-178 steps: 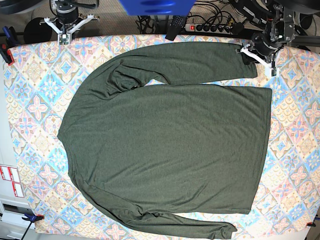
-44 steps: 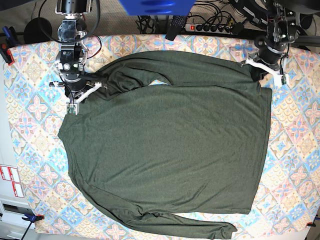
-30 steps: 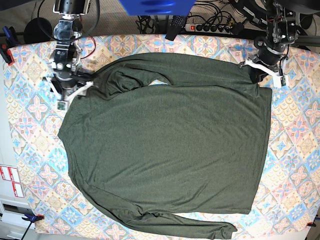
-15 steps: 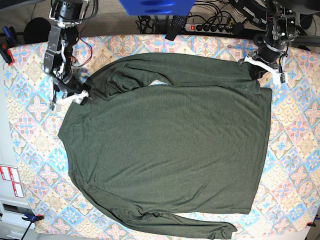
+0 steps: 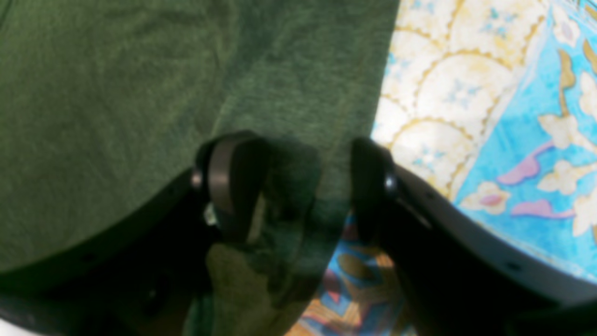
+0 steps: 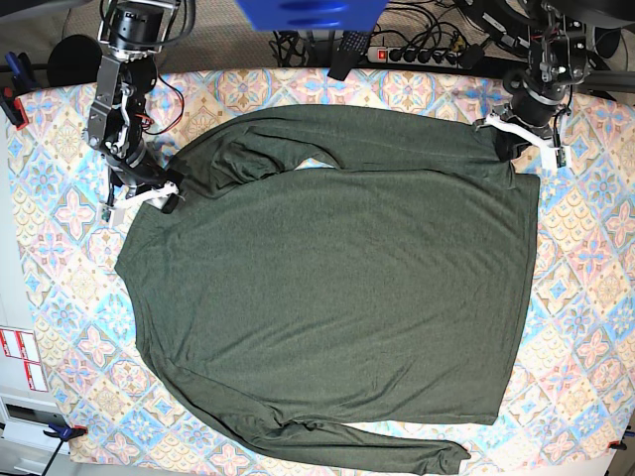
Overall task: Fold the T-shirt properly
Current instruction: 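Adjust both grippers' grip on the shoulders, pinching the fabric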
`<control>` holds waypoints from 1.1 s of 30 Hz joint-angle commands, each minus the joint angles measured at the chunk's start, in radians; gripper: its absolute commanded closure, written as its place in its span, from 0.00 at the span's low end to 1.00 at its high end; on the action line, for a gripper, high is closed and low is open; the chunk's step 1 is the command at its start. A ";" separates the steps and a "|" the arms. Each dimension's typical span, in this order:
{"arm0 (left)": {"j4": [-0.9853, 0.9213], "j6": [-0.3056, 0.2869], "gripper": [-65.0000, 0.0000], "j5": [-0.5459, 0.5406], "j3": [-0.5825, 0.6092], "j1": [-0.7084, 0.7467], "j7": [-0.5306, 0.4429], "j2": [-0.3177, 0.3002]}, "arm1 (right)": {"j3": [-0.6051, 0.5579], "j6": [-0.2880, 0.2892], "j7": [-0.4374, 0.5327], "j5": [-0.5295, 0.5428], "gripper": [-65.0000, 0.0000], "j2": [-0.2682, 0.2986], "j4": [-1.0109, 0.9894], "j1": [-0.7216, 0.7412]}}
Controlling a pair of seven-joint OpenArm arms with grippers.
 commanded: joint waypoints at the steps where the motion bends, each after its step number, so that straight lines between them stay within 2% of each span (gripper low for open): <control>1: 0.014 -0.003 1.00 -0.003 -0.006 0.002 -0.019 -0.010 | 0.000 -0.002 -0.027 -0.002 0.50 0.004 0.003 -0.003; 27: 0.012 -0.003 1.00 -0.003 -0.006 0.001 -0.019 -0.009 | 0.012 -0.004 -0.018 -0.005 0.50 0.004 0.069 -0.006; 33: 0.012 -0.003 1.00 -0.003 -0.006 0.001 -0.019 -0.009 | 0.060 -0.004 -0.006 -0.005 0.50 0.004 0.063 -0.006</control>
